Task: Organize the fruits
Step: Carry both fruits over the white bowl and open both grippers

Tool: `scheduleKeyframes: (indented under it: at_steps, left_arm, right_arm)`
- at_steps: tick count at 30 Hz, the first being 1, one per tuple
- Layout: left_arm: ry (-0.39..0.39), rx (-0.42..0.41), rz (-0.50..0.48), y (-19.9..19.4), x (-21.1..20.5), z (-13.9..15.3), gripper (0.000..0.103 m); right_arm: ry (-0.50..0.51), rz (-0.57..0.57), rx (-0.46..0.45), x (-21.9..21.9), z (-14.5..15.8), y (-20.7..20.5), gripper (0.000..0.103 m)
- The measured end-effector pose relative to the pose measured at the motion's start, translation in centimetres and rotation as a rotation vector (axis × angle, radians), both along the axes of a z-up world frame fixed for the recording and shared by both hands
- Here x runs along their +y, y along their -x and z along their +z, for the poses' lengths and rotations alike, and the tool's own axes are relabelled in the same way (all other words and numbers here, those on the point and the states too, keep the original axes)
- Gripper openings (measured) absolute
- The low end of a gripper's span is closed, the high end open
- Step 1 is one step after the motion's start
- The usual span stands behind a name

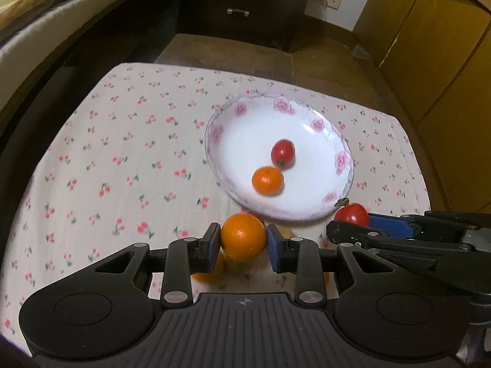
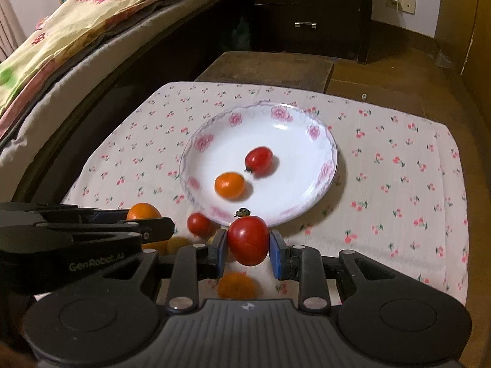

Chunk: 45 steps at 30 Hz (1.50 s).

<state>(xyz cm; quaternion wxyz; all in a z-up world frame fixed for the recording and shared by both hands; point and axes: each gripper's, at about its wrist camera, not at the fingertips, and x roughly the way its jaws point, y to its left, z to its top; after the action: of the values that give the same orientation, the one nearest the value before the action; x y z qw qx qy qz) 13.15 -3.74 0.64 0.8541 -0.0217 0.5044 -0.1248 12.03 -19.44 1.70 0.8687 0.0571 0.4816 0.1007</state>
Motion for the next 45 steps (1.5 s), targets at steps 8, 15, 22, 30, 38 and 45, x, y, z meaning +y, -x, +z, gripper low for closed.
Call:
scheduleKeyframes:
  at_steps: [8, 15, 22, 30, 38, 45]
  left_arm:
    - [-0.019, 0.007, 0.005, -2.8, -1.1, -0.8, 0.04]
    - [-0.035, 0.015, 0.015, -4.4, -1.5, -1.6, 0.04]
    - [-0.023, 0.021, 0.021, -4.8, -1.7, -1.9, 0.04]
    - [-0.013, 0.011, 0.023, -4.8, -1.7, -1.6, 0.041]
    - [-0.01, -0.005, 0.029, -4.8, -1.6, -1.1, 0.042]
    - [0.009, -0.016, 0.033, -4.4, -1.3, -0.5, 0.044]
  right_arm:
    - [0.004, 0.0, 0.005, -0.3, -0.7, -2.9, 0.029]
    - [-0.01, -0.016, 0.021, -0.9, -2.0, -4.7, 0.029]
    - [-0.025, -0.025, 0.028, -1.2, -2.4, -5.4, 0.03]
    - [-0.028, -0.036, 0.007, -1.4, -1.9, -5.2, 0.03]
    - [-0.026, -0.041, 0.005, -1.5, -1.8, -5.3, 0.03]
    - [-0.023, -0.037, -0.007, -1.4, -1.1, -4.6, 0.03]
